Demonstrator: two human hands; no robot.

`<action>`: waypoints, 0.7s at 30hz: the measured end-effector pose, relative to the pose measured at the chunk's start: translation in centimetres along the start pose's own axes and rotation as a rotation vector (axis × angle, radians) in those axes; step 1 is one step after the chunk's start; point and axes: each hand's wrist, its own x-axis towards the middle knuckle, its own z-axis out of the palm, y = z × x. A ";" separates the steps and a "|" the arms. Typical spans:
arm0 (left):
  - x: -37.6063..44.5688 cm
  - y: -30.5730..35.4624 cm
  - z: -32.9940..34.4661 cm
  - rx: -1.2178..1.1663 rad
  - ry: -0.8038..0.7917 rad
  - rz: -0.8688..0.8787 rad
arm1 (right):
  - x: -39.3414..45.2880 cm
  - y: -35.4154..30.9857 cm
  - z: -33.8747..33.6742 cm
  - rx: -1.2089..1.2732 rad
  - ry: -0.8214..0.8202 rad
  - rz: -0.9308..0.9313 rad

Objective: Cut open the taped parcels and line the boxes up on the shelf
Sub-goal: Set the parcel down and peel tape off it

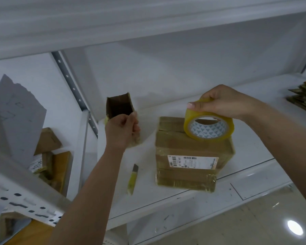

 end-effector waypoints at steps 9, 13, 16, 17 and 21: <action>-0.7 -3.2 0.2 0.215 0.041 0.078 | -0.2 -0.2 0.9 0.025 0.065 -0.009; -1.2 -4.5 0.6 0.200 0.012 0.024 | 0.0 -0.2 1.1 0.007 0.074 -0.001; -2.2 -5.7 1.8 0.168 -0.070 -0.090 | 0.1 -0.1 1.4 -0.001 0.076 0.003; -2.7 -6.2 2.4 0.155 -0.104 -0.141 | 0.1 -0.1 1.6 -0.002 0.080 0.004; -3.9 -7.7 4.5 -0.029 -0.170 -0.373 | 0.2 0.3 1.8 0.005 0.117 -0.002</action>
